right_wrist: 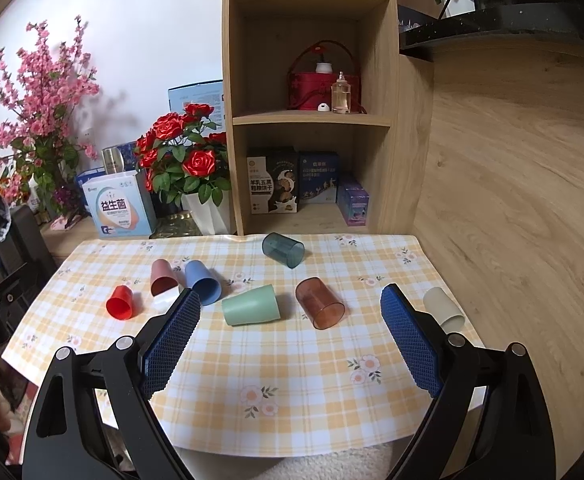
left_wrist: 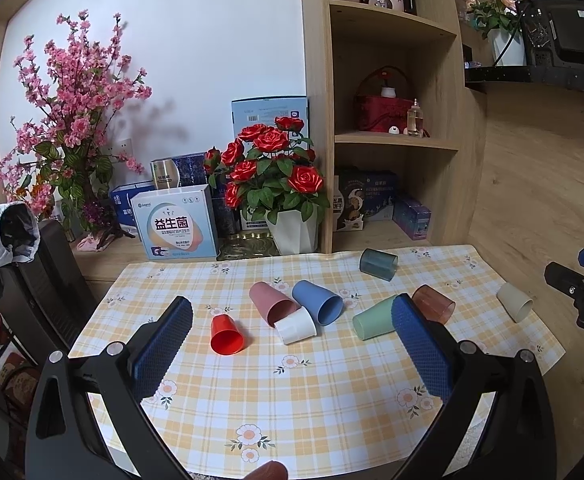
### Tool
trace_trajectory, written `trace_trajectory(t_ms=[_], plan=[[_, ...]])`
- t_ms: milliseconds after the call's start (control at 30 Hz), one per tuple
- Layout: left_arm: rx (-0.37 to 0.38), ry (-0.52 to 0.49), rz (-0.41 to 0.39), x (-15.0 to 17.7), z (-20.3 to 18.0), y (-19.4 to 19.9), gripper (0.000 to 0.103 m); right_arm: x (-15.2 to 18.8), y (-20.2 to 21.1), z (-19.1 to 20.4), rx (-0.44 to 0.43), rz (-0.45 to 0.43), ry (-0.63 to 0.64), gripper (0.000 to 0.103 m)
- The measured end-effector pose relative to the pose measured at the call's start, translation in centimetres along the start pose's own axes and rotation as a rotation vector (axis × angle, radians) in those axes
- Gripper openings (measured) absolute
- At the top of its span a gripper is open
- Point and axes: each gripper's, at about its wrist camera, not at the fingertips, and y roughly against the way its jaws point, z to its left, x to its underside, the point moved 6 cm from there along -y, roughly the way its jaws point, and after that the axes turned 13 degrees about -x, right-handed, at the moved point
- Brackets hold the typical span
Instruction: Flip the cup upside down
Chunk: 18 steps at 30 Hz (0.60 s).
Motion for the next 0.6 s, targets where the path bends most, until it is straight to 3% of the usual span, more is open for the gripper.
trace_trajectory(t_ms=[600], plan=[[-0.002,0.004,-0.006,-0.22,0.03,0.25,0.097,-0.22,0.05,-0.30,0.013,0.003,0.003,0.089]])
